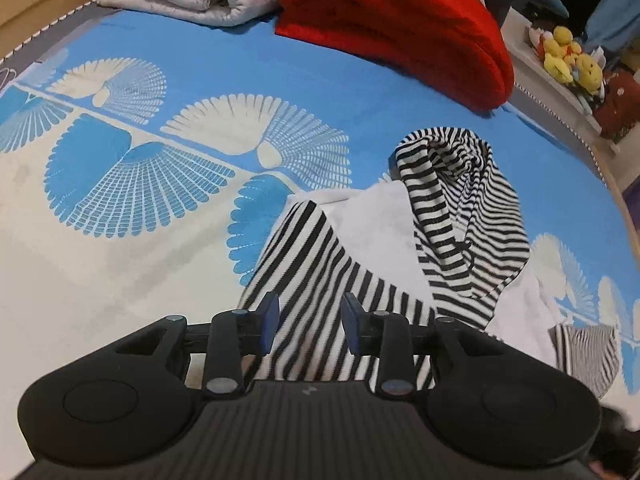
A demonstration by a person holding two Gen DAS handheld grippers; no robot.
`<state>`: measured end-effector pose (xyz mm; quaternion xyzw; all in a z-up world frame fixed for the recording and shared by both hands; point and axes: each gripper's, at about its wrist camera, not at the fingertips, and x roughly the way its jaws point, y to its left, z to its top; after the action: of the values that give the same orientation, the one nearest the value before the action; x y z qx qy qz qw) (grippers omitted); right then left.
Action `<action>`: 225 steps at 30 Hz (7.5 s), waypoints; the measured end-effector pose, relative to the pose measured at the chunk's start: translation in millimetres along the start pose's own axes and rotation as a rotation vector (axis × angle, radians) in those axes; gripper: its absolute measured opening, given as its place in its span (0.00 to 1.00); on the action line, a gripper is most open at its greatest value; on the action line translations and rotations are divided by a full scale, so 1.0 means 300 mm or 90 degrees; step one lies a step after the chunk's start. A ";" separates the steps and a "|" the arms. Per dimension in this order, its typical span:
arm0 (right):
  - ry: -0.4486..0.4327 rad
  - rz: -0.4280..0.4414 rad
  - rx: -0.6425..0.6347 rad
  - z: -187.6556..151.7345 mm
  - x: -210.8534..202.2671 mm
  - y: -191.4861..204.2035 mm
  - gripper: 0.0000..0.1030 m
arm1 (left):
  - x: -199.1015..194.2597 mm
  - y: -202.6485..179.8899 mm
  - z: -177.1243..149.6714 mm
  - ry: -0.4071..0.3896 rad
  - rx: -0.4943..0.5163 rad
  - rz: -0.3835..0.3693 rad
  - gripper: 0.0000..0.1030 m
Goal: Fold small clothes
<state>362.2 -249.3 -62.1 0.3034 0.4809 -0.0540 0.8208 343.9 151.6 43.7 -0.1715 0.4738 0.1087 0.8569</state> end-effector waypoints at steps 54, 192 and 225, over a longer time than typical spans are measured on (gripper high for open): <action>-0.249 -0.199 0.093 0.497 -0.152 -0.717 0.43 | -0.003 -0.331 -0.166 0.035 0.163 -0.072 0.47; 0.004 -0.094 -0.134 -0.016 -0.142 -0.094 0.53 | 0.083 0.011 -0.140 0.058 -0.057 -0.028 0.55; -0.064 -0.085 -0.247 -0.012 -0.242 0.046 0.56 | -0.036 -0.284 -0.172 -0.169 0.109 0.011 0.81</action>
<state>326.1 -250.8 2.5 0.1040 0.4597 -0.0301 0.8815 327.8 52.7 43.8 -0.0780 0.3654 0.0968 0.9225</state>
